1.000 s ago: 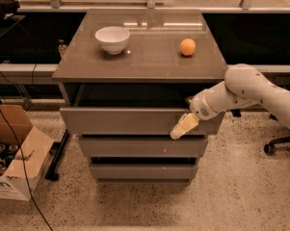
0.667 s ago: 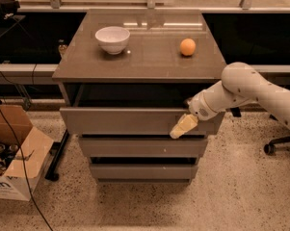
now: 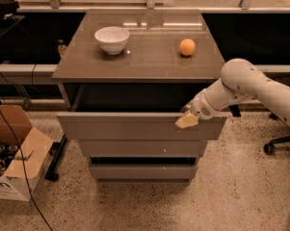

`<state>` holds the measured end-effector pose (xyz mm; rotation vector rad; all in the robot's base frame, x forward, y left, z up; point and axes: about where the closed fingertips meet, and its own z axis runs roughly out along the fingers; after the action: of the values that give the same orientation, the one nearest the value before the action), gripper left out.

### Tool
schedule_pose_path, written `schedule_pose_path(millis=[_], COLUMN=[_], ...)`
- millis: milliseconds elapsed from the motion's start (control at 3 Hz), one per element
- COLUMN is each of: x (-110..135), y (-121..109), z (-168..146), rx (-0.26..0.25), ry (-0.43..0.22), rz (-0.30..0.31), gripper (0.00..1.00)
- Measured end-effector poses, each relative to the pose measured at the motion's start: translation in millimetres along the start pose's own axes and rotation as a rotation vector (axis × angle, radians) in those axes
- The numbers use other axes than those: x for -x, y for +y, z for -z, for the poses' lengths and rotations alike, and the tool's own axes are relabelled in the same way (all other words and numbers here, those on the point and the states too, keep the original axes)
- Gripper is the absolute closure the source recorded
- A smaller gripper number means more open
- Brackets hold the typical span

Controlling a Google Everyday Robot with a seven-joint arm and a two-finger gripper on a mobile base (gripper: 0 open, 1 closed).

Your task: Open top drawer

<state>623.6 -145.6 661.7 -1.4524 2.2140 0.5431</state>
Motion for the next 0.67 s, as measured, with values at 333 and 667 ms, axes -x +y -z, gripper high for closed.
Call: schedule_pose_path(millis=[333, 667], x=[0.5, 0.5], y=[0.5, 1.2], z=[-0.4, -2.6], rx=[0.002, 0.006], ry=[0.0, 0.001], rz=[0.0, 0.001], gripper=[0.54, 0.31])
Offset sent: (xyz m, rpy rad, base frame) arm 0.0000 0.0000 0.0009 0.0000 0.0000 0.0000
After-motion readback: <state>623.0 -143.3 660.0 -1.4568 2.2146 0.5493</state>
